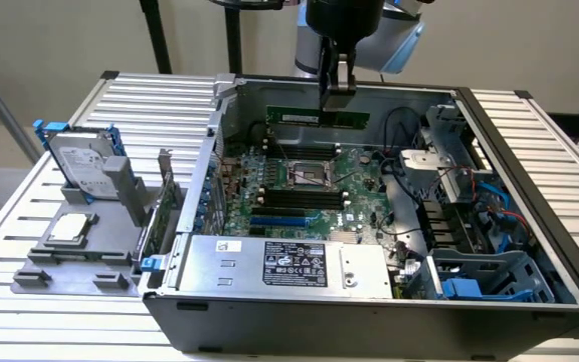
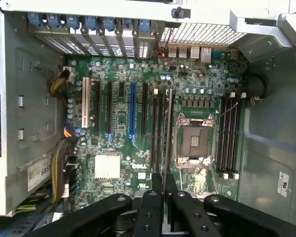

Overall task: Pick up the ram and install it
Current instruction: 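Pick up the ram and move it above insertion slot, then insert the ram into the slot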

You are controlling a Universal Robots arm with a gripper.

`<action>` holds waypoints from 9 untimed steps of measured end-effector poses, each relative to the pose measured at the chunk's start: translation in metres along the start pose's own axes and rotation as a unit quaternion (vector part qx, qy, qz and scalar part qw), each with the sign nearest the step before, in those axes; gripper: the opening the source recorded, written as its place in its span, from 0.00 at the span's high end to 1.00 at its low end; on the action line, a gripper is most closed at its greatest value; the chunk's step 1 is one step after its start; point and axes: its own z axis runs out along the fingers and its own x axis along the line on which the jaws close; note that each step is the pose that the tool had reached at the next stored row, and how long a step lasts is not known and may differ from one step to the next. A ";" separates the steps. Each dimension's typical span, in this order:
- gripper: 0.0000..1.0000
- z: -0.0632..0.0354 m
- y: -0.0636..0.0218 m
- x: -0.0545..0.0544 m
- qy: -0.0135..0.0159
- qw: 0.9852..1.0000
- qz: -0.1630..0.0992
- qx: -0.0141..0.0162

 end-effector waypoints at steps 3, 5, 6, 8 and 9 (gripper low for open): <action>0.86 0.0000 0.0000 0.000 0.000 1.000 0.000 0.000; 0.86 0.0000 -0.0001 0.000 0.000 1.000 0.000 0.000; 0.86 0.0000 -0.0001 0.000 0.000 1.000 0.000 0.000; 0.86 0.0000 -0.0001 0.000 0.000 1.000 0.000 0.000; 0.86 0.0000 -0.0001 0.000 0.000 1.000 0.000 0.000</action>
